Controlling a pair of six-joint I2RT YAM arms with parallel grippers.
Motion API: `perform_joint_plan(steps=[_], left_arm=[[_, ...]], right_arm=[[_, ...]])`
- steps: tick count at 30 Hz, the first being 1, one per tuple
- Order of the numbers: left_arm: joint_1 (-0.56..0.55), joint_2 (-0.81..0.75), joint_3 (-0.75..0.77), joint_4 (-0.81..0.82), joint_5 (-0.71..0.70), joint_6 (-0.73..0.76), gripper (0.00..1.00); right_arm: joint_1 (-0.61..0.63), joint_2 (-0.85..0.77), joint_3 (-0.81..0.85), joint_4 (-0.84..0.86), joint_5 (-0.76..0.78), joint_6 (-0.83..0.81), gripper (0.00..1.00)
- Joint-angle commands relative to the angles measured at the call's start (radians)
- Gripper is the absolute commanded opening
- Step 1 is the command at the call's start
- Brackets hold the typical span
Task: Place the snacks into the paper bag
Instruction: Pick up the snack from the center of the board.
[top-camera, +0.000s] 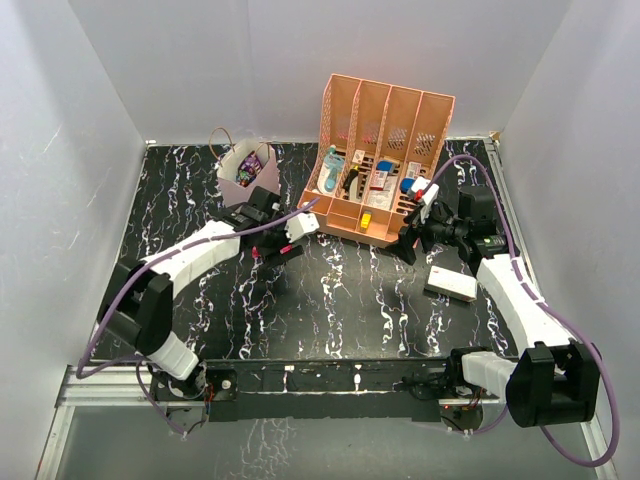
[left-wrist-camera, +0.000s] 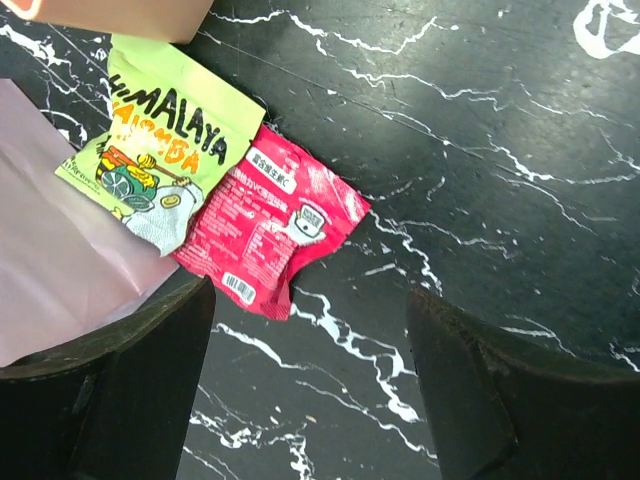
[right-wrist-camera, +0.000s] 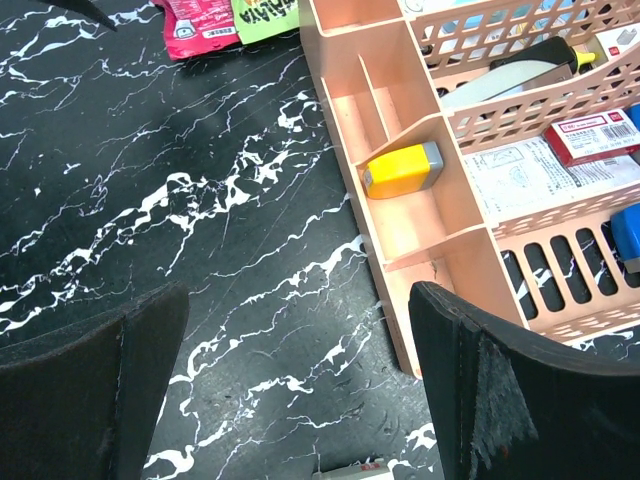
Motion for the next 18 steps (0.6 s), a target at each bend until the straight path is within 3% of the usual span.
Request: perform_joint_plan(steps=[1, 18], left_arm=[[-0.012, 0.04, 0.012, 0.085, 0.0, 0.016, 0.76], [-0.016, 0.207, 0.039, 0.169, -0.037, 0.034, 0.74]], right_arm=[[-0.009, 0.005, -0.004, 0.052, -0.001, 0.008, 0.97], [-0.015, 0.006, -0.004, 0.05, -0.013, 0.006, 0.97]])
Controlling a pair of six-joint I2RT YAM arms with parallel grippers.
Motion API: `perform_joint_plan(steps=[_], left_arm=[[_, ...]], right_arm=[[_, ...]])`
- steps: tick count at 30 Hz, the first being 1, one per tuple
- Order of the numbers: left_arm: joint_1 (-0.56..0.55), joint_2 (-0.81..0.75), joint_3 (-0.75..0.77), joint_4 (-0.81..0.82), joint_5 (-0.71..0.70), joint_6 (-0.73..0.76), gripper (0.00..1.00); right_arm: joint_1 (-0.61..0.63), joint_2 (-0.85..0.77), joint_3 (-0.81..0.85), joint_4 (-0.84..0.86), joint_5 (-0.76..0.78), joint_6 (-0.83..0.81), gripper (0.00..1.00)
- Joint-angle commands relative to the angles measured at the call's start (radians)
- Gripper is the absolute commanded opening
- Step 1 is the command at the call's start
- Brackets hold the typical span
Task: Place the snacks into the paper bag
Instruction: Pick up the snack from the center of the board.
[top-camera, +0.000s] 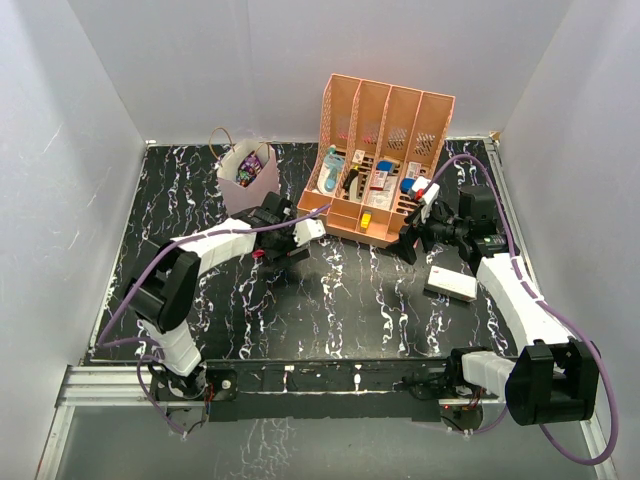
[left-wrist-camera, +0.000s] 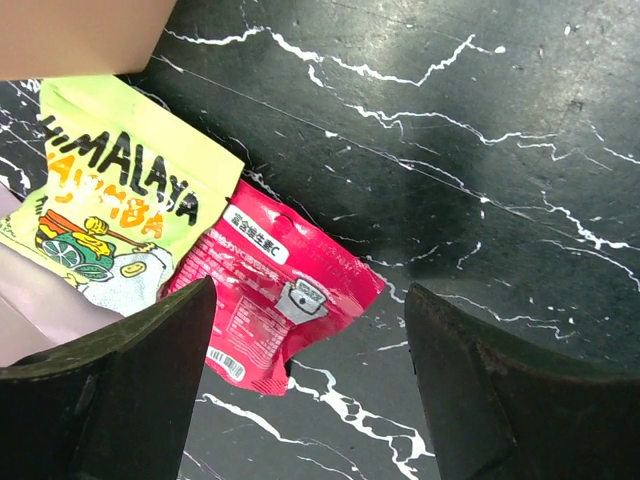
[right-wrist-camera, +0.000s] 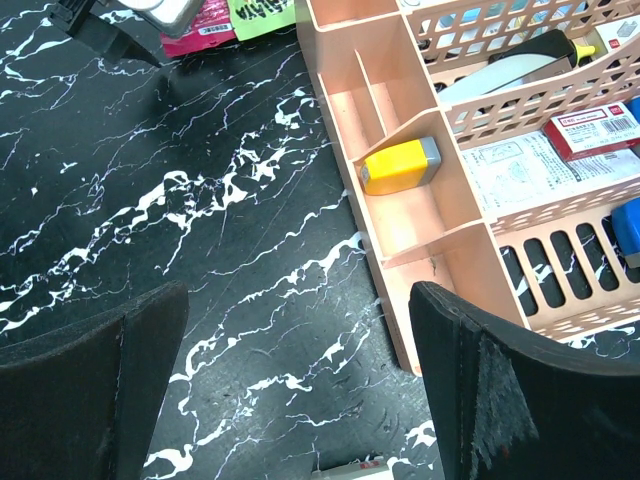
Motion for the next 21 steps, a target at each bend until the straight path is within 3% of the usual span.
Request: perform_joint_plan(steps=[1, 15, 21], left_arm=[[-0.005, 0.016, 0.038, 0.035, -0.017, 0.014, 0.72], [-0.005, 0.059, 0.037, 0.03, -0.048, -0.001, 0.57], [-0.007, 0.053, 0.018, 0.043, -0.063, 0.002, 0.46]], right_arm=[[-0.006, -0.006, -0.004, 0.05, -0.015, 0.007, 0.97], [-0.006, -0.007, -0.006, 0.05, -0.018, 0.006, 0.97], [-0.007, -0.004, -0.006, 0.05, -0.02, 0.007, 0.97]])
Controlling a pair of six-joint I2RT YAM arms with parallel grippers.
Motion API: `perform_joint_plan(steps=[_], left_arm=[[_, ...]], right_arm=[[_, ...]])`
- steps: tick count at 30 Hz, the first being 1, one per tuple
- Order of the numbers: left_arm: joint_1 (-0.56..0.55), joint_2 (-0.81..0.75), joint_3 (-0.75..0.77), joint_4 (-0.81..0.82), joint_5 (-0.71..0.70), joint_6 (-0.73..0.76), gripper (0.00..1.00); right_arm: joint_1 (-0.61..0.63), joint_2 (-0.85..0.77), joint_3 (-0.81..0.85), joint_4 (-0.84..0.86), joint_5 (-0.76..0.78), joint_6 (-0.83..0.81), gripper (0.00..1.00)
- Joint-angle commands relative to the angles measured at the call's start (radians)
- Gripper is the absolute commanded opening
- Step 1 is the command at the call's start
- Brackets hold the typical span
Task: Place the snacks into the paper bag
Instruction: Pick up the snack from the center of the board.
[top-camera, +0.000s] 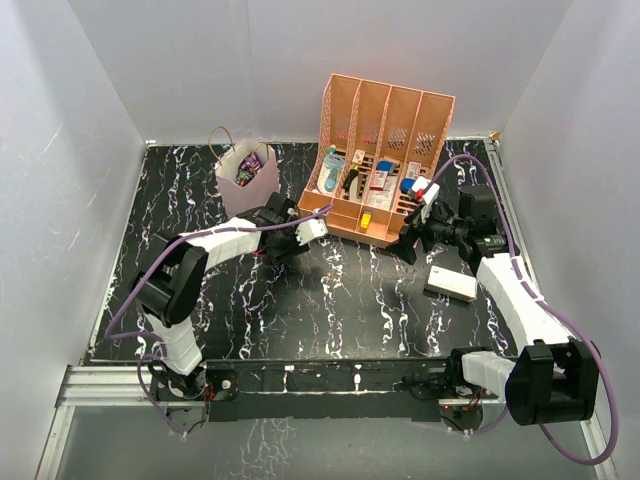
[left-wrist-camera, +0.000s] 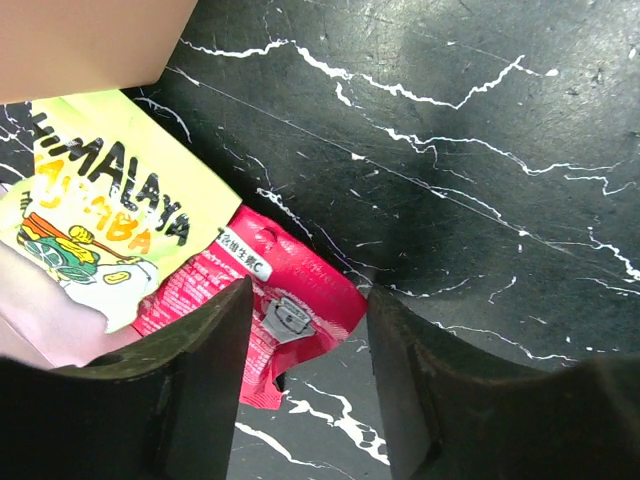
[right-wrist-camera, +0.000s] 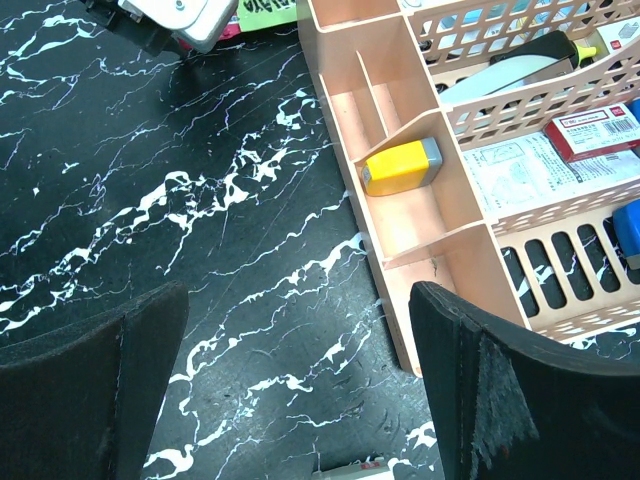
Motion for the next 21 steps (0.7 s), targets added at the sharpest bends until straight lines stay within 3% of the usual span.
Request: perform_joint_plan(steps=[1, 12, 21], left_arm=[[-0.007, -0.006, -0.003, 0.005, -0.022, 0.006, 0.44], [-0.051, -0.065, -0.037, 0.013, -0.096, 0.005, 0.2], [-0.064, -0.092, 0.021, -0.127, -0.139, 0.007, 0.01]], right_arm=[[-0.006, -0.003, -0.005, 0.05, -0.016, 0.007, 0.97], [-0.007, 0.001, -0.005, 0.048, -0.022, 0.004, 0.97], [-0.01, -0.003, -0.008, 0.048, -0.023, 0.003, 0.98]])
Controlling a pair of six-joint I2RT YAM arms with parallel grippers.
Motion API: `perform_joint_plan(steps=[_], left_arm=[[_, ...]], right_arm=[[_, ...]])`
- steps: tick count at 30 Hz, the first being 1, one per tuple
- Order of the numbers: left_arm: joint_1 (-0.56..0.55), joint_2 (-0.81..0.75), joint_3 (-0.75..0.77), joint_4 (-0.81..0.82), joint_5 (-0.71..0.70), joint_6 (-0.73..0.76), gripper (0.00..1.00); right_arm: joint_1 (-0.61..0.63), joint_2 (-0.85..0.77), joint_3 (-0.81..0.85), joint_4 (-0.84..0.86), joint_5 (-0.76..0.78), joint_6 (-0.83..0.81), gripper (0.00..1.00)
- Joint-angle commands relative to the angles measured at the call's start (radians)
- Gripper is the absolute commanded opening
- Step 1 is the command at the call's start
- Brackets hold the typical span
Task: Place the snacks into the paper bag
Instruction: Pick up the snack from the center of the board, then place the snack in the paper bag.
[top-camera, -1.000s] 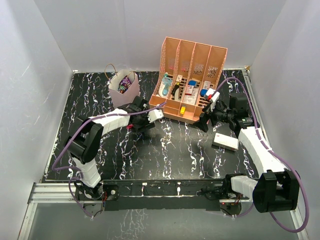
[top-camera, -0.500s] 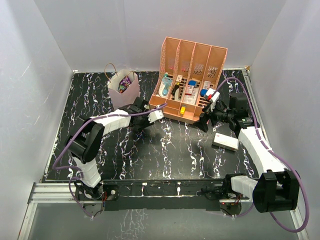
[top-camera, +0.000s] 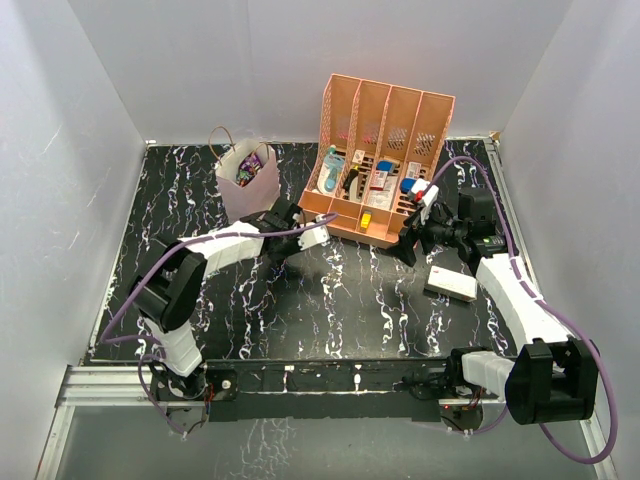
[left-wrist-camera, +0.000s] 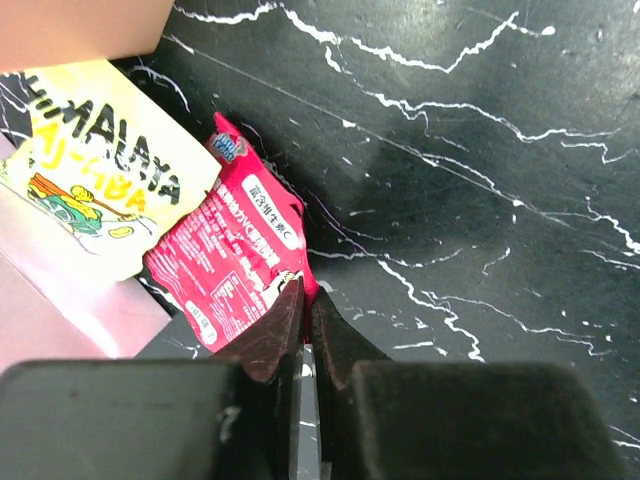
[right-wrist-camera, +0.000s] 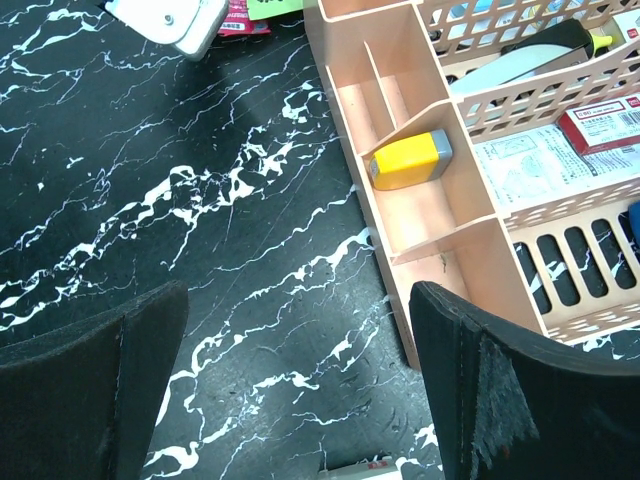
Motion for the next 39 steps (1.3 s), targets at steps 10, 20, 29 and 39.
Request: perform_joint_plan(steps=[10, 20, 29, 39], left_arm=[[-0.011, -0.176, 0.115, -0.369, -0.025, -0.046, 0.0], [-0.011, -0.313, 0.155, -0.503, 0.024, -0.12, 0.0], [-0.009, -0.434, 0.3, -0.582, 0.055, -0.179, 0.0], [0.042, -0.427, 0.596, -0.658, 0.116, -0.286, 0.0]], right_arm=[[-0.016, -0.011, 0.011, 0.046, -0.026, 0.005, 0.98], [-0.016, -0.014, 0.013, 0.043, -0.03, 0.002, 0.98], [-0.017, -0.02, 0.014, 0.044, -0.023, 0.002, 0.98], [-0.03, -0.027, 0.013, 0.043, -0.019, 0.002, 0.98]])
